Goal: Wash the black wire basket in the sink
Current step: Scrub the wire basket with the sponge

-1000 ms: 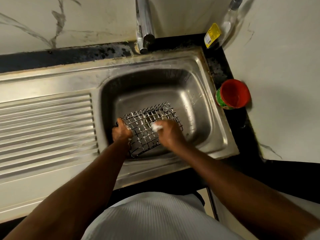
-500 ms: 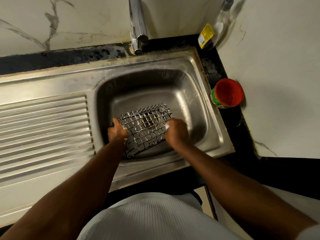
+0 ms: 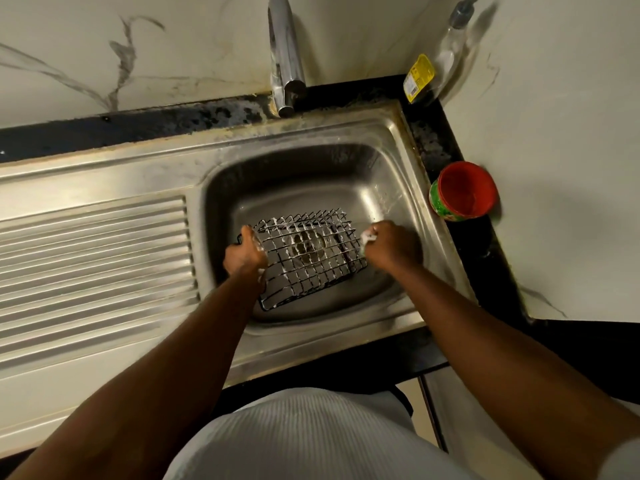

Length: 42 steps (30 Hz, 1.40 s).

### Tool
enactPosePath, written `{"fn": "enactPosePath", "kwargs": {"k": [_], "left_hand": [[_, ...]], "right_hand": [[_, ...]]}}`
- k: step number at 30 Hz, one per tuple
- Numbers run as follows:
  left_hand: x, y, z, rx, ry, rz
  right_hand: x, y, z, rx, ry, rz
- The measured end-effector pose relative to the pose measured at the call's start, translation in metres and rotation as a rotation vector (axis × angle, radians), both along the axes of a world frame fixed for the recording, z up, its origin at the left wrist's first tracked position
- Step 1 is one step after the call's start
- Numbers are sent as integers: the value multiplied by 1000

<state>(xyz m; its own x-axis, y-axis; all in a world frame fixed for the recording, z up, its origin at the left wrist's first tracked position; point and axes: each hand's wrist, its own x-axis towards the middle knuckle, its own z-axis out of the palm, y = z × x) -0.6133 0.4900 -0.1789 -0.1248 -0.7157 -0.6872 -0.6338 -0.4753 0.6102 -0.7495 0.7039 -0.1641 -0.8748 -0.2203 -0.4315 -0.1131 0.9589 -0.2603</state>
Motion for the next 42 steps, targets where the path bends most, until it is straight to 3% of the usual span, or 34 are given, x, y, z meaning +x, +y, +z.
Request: {"fn": "enactPosePath", "kwargs": {"k": [5, 11, 16, 19, 21, 23, 26, 29, 35, 37, 39, 41, 42], "left_hand": [[-16, 1, 21, -360, 280, -368], [-28, -3, 51, -704, 473, -905], [-32, 4, 52, -846, 622, -1261], [-36, 14, 45, -984, 605, -1457], [-35, 16, 42, -1009, 577, -1466], [-29, 16, 43, -992, 562, -1404], [-16, 14, 38, -930, 490, -1334], [-1, 19, 20, -798, 449, -1192], [1, 30, 27, -478, 574, -1018], [-3, 28, 28, -310, 696, -806], [-9, 28, 44, -23, 625, -566], [-13, 25, 39, 284, 536, -498], [-13, 22, 29, 312, 500, -513]], "right_hand": [[-42, -29, 12, -531, -45, -444], [-89, -14, 15, -812, -61, -760], [-76, -9, 19, -888, -24, -700], [-63, -14, 19, -843, -19, -405], [-51, -14, 12, -650, -57, -171], [-40, -11, -5, -488, -176, -23], [-33, -4, -36, -435, -348, 17], [-23, 2, -53, -411, -384, 11], [-13, 17, -81, -388, -357, -22], [-9, 10, -82, -345, -342, 24], [-6, 2, -81, -310, -335, 28], [-5, -4, -83, -329, -326, -62], [-5, -6, -84, -353, -305, -133]]}}
